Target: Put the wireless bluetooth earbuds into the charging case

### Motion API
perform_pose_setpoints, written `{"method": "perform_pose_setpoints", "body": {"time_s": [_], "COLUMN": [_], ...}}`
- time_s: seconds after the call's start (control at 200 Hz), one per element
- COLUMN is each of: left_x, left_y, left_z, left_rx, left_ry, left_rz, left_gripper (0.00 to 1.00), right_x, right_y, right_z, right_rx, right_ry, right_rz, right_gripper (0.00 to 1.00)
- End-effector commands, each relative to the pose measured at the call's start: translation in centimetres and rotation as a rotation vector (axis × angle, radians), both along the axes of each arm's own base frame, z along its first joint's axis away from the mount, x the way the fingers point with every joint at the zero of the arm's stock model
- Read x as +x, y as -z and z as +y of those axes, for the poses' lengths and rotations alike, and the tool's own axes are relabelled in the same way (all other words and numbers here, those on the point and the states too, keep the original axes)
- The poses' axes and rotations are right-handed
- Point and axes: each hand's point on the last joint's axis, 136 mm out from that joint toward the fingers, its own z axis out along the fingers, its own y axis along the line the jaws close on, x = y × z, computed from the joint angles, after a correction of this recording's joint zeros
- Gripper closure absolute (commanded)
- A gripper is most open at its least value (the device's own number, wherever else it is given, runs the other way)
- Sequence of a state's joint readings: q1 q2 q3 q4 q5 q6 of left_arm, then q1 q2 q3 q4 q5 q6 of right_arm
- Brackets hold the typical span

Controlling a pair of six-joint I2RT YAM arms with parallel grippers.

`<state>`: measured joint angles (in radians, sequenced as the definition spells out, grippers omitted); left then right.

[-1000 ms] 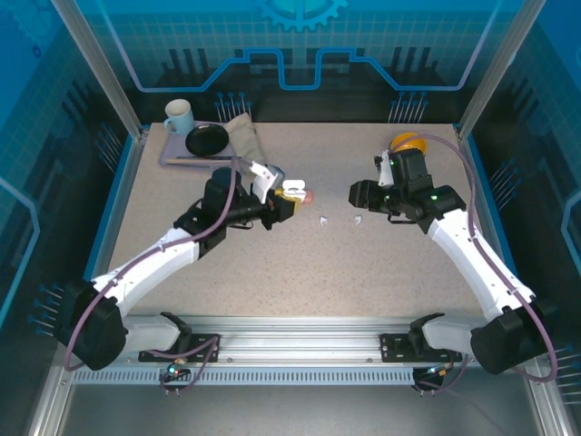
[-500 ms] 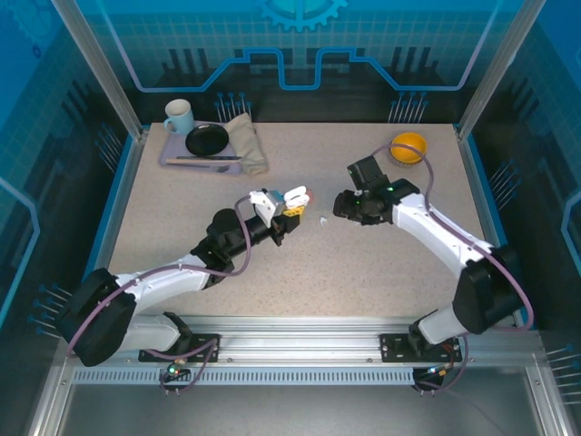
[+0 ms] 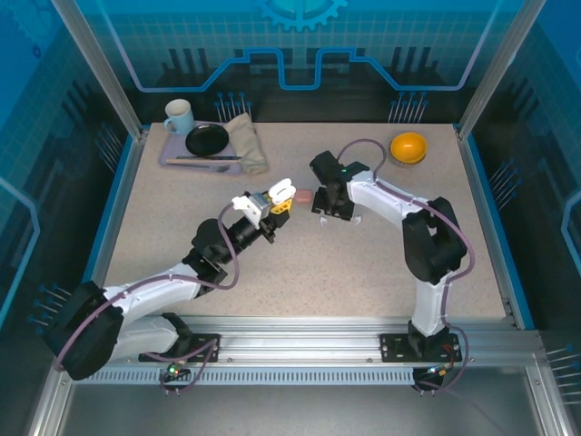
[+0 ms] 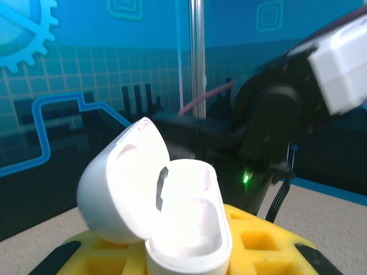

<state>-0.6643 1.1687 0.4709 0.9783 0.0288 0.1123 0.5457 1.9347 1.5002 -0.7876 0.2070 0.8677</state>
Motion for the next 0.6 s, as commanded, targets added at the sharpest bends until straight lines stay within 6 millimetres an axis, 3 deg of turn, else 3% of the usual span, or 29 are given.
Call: {"method": "perform_pose_setpoints", "body": {"time_s": [0.0,0.225,0.595], "left_x": [-0.7,-1.0,-1.0], "left_y": [-1.7,-2.0,-1.8], "left_z": [0.7,0.8,0.7], "left_rx": [-0.026,-0.029,-0.020], "left_ry": [-0.017,-0.011,-0.008], "left_rz": [-0.067,-0.071,-0.064], "left_gripper": [1.00,1.00,1.00], "right_x": [-0.4,0.1,1.0], "right_y": [0.6,2.5,3.9], "right_z": [0.0,0.5,1.5], "right_rx": [-0.047,-0.056,-0.050], "right_ry": [0.037,0.051,-0.001], "right_rz": [0.038,0.071,0.084], "right_gripper": [0.38,0.39,0.42]}}
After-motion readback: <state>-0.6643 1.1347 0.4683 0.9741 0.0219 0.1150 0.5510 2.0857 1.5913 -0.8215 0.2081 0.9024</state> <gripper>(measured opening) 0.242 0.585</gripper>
